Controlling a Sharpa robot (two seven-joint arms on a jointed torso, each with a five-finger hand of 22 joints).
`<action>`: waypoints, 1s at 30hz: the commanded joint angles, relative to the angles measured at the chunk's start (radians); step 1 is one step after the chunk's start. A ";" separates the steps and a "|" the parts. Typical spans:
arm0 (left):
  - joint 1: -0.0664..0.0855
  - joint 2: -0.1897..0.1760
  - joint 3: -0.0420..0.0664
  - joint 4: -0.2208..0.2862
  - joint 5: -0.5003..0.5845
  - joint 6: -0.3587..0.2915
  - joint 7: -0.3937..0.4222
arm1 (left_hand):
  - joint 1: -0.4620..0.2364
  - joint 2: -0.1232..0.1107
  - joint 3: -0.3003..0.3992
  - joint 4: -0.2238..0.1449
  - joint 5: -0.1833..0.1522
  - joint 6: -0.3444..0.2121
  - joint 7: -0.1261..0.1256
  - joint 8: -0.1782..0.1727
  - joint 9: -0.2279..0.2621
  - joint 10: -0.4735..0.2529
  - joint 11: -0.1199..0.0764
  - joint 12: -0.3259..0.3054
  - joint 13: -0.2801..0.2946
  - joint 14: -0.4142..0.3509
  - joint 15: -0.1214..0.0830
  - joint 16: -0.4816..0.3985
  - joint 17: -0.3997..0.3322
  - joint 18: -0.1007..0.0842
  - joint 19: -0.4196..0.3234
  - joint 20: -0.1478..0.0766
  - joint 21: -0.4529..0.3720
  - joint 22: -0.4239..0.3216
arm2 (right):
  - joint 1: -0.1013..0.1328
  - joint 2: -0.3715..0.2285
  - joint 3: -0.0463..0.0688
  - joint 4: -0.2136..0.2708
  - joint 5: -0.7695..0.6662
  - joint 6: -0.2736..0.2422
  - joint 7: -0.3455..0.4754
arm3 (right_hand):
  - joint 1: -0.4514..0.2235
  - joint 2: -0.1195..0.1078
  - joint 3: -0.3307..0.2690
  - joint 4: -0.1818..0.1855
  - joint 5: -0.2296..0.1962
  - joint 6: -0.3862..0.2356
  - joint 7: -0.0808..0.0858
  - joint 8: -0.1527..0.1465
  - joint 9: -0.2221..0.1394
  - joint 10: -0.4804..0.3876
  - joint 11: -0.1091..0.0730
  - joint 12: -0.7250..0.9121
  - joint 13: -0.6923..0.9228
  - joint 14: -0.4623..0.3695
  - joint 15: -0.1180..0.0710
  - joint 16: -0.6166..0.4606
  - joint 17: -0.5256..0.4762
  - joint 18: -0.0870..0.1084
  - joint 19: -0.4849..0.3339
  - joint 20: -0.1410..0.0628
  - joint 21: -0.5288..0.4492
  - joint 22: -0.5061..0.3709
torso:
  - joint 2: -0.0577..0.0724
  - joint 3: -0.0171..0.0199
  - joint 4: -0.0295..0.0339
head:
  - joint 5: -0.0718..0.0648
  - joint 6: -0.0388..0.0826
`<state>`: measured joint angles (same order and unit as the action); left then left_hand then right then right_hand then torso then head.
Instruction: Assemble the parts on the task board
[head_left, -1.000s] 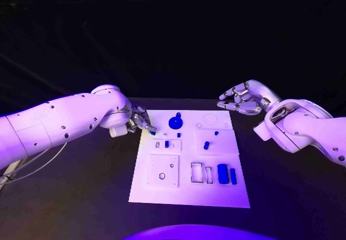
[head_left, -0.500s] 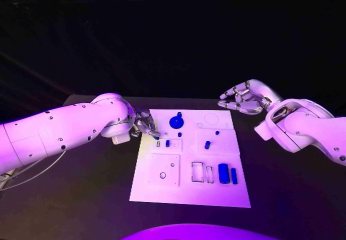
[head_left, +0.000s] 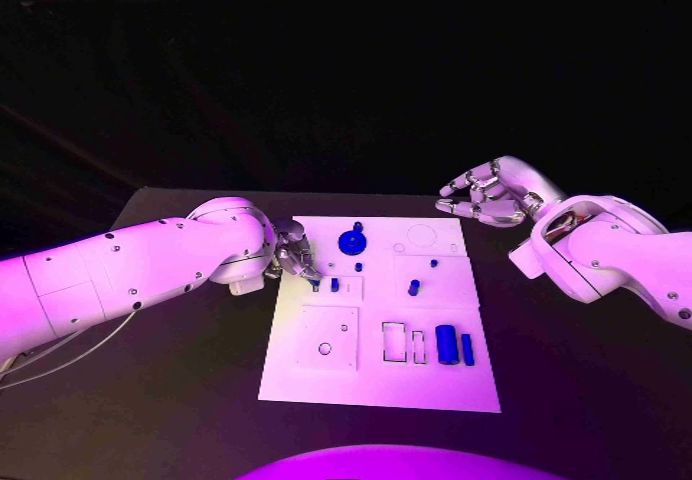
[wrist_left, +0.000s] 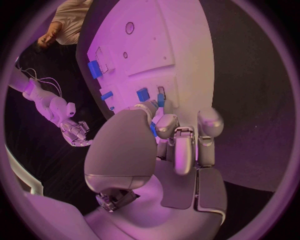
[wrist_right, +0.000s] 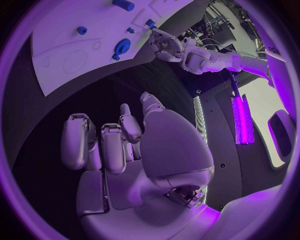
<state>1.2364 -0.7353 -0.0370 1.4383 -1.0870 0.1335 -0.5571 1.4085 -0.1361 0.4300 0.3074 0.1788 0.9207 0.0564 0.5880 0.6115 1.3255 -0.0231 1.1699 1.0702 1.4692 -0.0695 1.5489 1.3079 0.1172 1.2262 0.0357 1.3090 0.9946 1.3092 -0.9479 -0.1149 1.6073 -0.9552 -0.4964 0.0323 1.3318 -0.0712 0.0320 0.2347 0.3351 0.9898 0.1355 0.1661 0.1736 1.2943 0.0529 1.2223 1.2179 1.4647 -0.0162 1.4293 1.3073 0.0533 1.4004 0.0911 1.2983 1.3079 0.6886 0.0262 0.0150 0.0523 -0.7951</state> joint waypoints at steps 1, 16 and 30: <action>-0.001 0.004 0.000 0.000 -0.025 0.009 -0.010 | -0.001 -0.008 0.144 -0.136 0.005 0.017 -0.007 0.007 0.014 0.007 -0.001 0.006 0.002 0.091 -0.007 0.004 0.231 -0.001 0.005 0.001 0.005 0.001 | -0.001 0.000 0.000 0.001 -0.008 0.007 0.008 | -0.002 0.009 -0.003 0.003 0.007 -0.002 -0.001 0.004 0.000 0.002 -0.002 -0.003 0.000 0.057 -0.005 -0.005 0.057 0.017 -0.001 -0.003 -0.006 0.065 | -0.001 0.0002 -0.0001 | 0.001 -0.002; -0.002 0.004 -0.002 0.002 -0.028 0.059 -0.029 | -0.008 -0.021 0.165 -0.142 0.004 0.022 -0.009 0.009 0.013 0.015 -0.002 0.012 0.009 0.093 -0.008 0.007 0.236 -0.003 0.011 0.000 0.011 0.011 | -0.001 0.000 0.000 0.000 -0.008 0.007 0.008 | -0.003 0.010 -0.003 0.004 0.009 -0.003 -0.001 0.005 0.000 0.003 -0.002 -0.002 0.000 0.057 -0.005 -0.005 0.057 0.016 0.000 -0.003 -0.006 0.066 | -0.001 0.0000 -0.0003 | 0.002 -0.003; -0.002 0.005 -0.002 0.007 -0.030 0.082 -0.026 | -0.011 -0.030 0.175 -0.147 0.004 0.025 -0.009 0.010 0.012 0.020 -0.003 0.016 0.014 0.094 -0.009 0.009 0.239 -0.004 0.014 -0.001 0.013 0.015 | -0.001 0.000 0.000 0.000 -0.008 0.007 0.008 | -0.003 0.010 -0.003 0.004 0.009 -0.003 -0.001 0.005 0.000 0.003 -0.002 -0.002 0.000 0.057 -0.005 -0.005 0.057 0.016 0.000 -0.003 -0.006 0.066 | -0.001 0.0009 -0.0004 | 0.001 -0.002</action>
<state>1.2351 -0.7316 -0.0379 1.4433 -1.1081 0.1848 -0.5767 1.3915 -0.1664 0.4681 0.2911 0.1797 0.9254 0.0586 0.5913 0.6118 1.3385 -0.0275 1.1799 1.0837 1.4655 -0.0732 1.5528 1.3076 0.1171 1.2332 0.0355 1.3168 1.0085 1.3091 -0.9482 -0.1149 1.6072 -0.9552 -0.4963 0.0330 1.3318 -0.0713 0.0320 0.2347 0.3407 0.9898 0.1355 0.1660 0.1736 1.2943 0.0529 1.2223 1.2179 1.4647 -0.0162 1.4293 1.3079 0.0533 1.4004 0.0911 1.2983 1.3075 0.6878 0.0267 0.0151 0.0530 -0.7993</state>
